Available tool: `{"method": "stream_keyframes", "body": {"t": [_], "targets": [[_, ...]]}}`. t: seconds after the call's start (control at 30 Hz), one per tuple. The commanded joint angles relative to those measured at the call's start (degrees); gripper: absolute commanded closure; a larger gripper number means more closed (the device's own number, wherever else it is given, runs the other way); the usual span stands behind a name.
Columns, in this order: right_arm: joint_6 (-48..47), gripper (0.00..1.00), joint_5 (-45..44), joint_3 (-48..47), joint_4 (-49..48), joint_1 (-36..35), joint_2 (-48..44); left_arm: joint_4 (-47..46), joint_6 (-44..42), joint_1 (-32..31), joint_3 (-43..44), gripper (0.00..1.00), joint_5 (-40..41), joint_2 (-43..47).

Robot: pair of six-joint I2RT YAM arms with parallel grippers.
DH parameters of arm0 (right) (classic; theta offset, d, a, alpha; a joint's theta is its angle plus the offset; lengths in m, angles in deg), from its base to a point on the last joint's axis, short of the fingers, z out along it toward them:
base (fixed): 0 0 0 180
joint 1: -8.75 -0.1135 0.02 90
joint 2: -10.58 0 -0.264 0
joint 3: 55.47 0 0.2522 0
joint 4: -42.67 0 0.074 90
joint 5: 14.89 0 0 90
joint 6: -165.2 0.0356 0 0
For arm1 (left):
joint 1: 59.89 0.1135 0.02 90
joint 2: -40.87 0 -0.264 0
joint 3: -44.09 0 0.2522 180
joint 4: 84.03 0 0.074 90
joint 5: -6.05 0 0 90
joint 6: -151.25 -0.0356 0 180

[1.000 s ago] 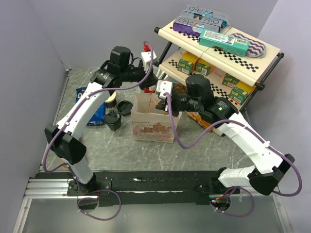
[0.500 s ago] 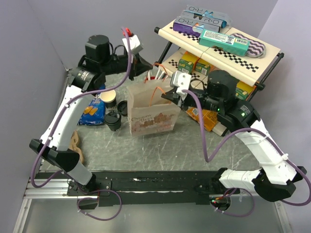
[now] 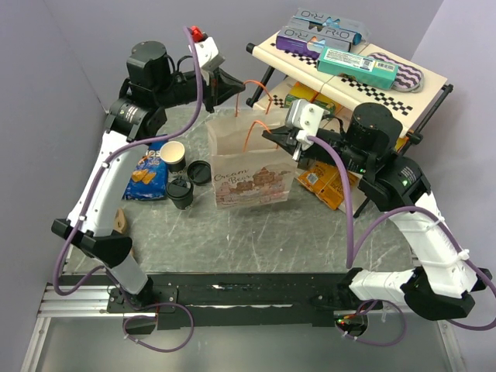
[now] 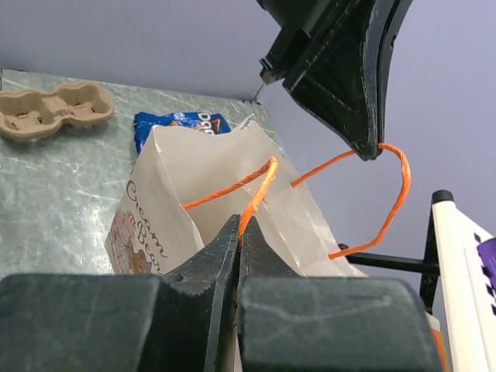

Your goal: Pack the takeout coffee

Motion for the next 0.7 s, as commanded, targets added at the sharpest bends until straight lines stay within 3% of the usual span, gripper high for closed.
{"method": "stream_keyframes", "body": {"t": [0.0,0.27,0.3,0.33,0.37,0.4,0.43,0.47,0.53,0.67], "targets": [[0.06,1.00,-0.27,-0.79,-2.25,-0.07,-0.30,-2.23,0.18,0.13,0.83,0.99,0.13,0.00],[1.73,1.00,-0.80,9.11,-3.39,-0.08,-2.67,-3.72,-1.40,0.13,-12.24,0.99,1.53,2.98],[1.47,0.96,-0.45,11.14,-3.83,-0.08,-3.29,-3.90,-1.41,0.13,-14.10,0.99,1.88,3.33],[2.07,0.77,-0.19,13.25,-4.09,-0.16,-3.90,-4.07,-1.23,0.13,-16.12,0.98,2.58,4.38],[2.69,0.65,-0.10,18.06,-4.18,-0.16,-5.56,-4.42,-1.41,0.13,-21.36,0.76,2.59,5.09],[3.04,0.46,0.34,20.54,-3.75,-0.16,-6.45,-4.43,-2.45,0.13,-24.03,0.60,2.50,5.79],[4.26,0.00,0.69,23.00,-3.57,0.01,-7.42,-4.51,-2.46,0.13,-26.75,0.46,2.50,7.54],[4.71,0.00,1.74,25.90,-3.13,0.01,-9.25,-5.04,-1.85,0.13,-31.30,0.26,2.85,8.69],[3.41,0.00,3.76,25.76,0.12,-0.16,-10.67,-6.09,-0.88,0.13,-34.85,0.01,2.85,13.15],[-0.73,0.00,5.52,19.36,5.65,0.19,-10.42,-13.38,2.98,0.22,-41.18,0.01,6.01,20.29]]}}
